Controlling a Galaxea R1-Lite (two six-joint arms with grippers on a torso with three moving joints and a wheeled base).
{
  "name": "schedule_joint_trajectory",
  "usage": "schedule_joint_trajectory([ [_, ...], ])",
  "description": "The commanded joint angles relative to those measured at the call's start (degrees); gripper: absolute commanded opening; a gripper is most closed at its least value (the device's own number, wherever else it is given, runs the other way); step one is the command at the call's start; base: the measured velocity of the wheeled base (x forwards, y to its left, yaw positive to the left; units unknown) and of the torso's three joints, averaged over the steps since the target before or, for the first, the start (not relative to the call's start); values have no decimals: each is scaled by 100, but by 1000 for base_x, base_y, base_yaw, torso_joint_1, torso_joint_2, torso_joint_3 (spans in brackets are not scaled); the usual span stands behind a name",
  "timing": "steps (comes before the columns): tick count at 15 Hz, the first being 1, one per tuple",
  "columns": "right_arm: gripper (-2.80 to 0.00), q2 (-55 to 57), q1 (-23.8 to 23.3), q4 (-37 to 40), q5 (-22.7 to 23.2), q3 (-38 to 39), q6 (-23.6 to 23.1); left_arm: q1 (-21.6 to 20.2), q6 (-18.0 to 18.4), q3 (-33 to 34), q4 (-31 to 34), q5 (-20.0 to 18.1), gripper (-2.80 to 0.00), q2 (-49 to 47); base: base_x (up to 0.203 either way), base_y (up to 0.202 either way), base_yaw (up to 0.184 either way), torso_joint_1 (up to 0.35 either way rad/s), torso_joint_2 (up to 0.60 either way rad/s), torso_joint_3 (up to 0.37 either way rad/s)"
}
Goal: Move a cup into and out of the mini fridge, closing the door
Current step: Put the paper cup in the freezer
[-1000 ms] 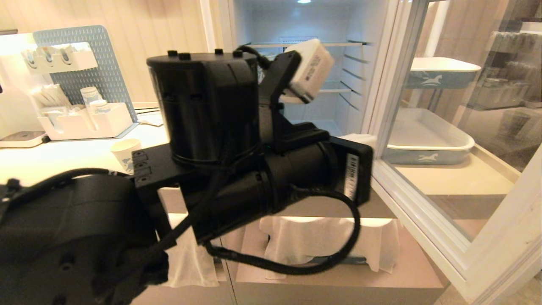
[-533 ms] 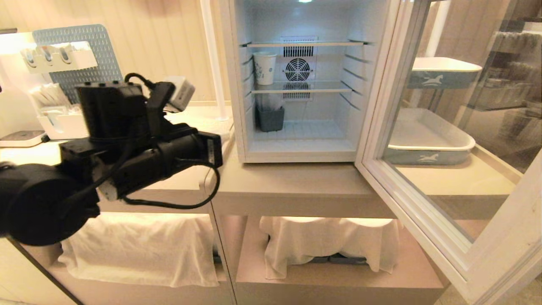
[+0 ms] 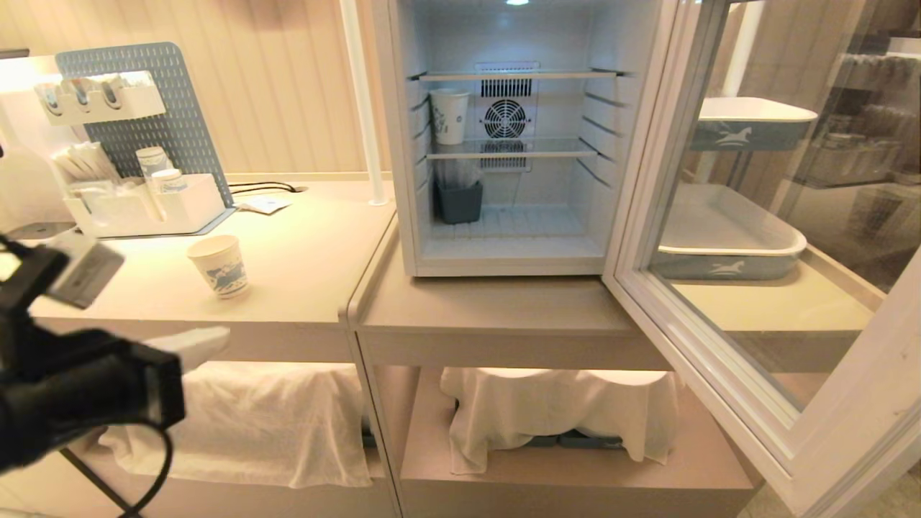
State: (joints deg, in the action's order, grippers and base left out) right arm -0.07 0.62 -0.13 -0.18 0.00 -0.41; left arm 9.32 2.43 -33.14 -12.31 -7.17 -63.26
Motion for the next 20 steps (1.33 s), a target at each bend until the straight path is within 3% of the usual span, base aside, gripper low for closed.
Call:
schedule_joint_trajectory([
  [1, -280, 7, -1, -4, 1, 0, -2, -453, 10, 456, 689, 21, -280, 1798, 0, 0, 0, 0, 0, 0],
  [4, -280, 7, -1, -4, 1, 0, -2, -678, 80, 1169, 1247, 378, -280, 3294, 0, 0, 0, 0, 0, 0],
  [5, -280, 7, -1, -4, 1, 0, -2, -706, 152, 1681, 1312, 493, -280, 3705, 0, 0, 0, 0, 0, 0],
  [8, -280, 7, -1, -4, 1, 0, -2, -779, 322, 3159, 906, 820, -280, 4799, 0, 0, 0, 0, 0, 0],
  [12, -280, 1, -1, -4, 1, 0, 6, -915, 374, 3302, 1202, 627, -280, 6322, 0, 0, 0, 0, 0, 0],
  [20, -280, 7, -1, -13, 1, 0, 6, -958, 359, 3314, 1295, 576, -280, 6326, 0, 0, 0, 0, 0, 0],
])
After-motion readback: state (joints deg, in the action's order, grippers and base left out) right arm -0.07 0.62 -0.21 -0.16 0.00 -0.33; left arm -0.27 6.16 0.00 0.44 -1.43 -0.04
